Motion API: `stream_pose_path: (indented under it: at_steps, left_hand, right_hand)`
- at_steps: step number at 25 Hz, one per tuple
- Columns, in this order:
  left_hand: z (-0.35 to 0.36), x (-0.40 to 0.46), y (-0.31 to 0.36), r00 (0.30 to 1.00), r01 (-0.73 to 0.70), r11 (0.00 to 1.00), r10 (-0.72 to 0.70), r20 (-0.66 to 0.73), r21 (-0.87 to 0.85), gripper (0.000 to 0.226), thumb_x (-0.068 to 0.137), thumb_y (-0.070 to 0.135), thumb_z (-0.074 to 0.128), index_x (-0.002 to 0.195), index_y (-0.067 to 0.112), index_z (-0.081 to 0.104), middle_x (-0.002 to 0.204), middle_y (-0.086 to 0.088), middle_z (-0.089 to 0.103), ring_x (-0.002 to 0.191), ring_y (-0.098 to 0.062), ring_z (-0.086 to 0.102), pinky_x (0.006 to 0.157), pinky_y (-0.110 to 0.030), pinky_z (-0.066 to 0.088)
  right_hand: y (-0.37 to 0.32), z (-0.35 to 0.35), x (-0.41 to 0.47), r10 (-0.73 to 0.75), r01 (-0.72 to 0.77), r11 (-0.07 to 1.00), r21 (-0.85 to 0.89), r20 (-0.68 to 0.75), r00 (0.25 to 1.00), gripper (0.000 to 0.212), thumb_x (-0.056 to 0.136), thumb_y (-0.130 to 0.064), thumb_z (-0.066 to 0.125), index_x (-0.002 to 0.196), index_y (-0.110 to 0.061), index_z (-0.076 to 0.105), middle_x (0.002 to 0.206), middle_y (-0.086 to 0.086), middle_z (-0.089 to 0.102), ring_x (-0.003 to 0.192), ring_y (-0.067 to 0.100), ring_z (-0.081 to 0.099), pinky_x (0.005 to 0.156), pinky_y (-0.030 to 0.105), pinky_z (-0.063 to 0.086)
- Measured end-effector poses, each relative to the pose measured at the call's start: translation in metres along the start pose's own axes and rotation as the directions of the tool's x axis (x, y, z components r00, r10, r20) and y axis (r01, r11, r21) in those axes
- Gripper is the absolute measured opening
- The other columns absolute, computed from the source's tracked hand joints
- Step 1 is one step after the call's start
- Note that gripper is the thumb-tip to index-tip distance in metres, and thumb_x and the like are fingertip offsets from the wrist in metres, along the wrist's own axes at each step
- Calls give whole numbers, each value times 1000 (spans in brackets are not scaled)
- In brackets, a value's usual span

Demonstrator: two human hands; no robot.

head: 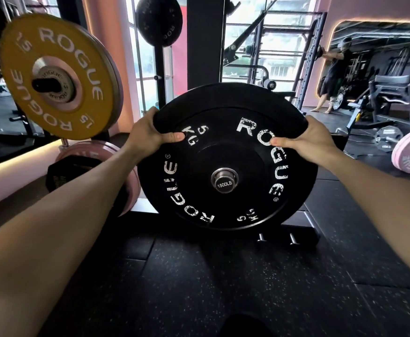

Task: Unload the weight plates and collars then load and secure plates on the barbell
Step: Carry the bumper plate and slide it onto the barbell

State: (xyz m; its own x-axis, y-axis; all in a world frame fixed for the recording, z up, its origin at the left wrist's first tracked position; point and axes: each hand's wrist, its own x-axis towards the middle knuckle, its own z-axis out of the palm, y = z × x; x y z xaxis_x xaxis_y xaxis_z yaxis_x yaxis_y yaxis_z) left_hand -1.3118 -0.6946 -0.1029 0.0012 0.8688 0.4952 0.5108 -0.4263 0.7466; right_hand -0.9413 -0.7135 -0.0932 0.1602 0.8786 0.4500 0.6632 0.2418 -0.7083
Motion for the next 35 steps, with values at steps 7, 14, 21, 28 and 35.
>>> stream_pose_path:
  at_steps: [7, 14, 21, 28, 35]
  left_hand:
    - [21, 42, -24, 999, 34, 994, -34, 1, -101, 63, 67, 33, 90, 115, 24, 50, 112, 2, 65, 99, -16, 63, 84, -31, 54]
    - [51, 120, -61, 998, 56, 993, -56, -3, -99, 68, 61, 43, 92, 113, 26, 51, 112, 0, 67, 103, -24, 66, 92, -47, 55]
    - [83, 193, -91, 998, 41, 996, -45, -51, -80, 72, 55, 52, 90, 112, 31, 52, 112, 6, 68, 104, -21, 65, 96, -47, 52]
    - [110, 245, -114, 995, -1, 999, -4, -97, -54, 63, 66, 36, 90, 114, 21, 53, 106, 5, 66, 104, -21, 63, 96, -41, 50]
    - [125, 284, -127, 994, -32, 999, 27, -108, -41, 60, 66, 33, 91, 111, 18, 53, 100, 6, 65, 97, -18, 63, 89, -36, 51]
  right_hand:
    - [7, 20, 46, -4, 4, 999, 39, -1, 1000, 72, 59, -40, 91, 116, -18, 54, 106, -6, 61, 98, 13, 57, 81, 24, 40]
    - [35, 47, 119, 7, -7, 999, 54, -8, 1000, 70, 57, -44, 91, 113, -19, 56, 102, -10, 63, 99, 13, 59, 80, 26, 42]
    - [66, 78, 188, -16, 19, 997, 68, -41, 999, 67, 60, -41, 90, 112, -19, 56, 105, -7, 63, 97, 14, 58, 80, 26, 39]
    - [89, 102, 241, -35, 40, 996, 82, -69, 997, 67, 60, -37, 90, 115, -18, 56, 103, -8, 63, 92, 11, 57, 67, 16, 37]
    - [105, 120, 278, -47, 52, 998, 41, -109, 993, 61, 62, -38, 89, 106, -22, 50, 90, -15, 55, 93, 14, 54, 79, 28, 38]
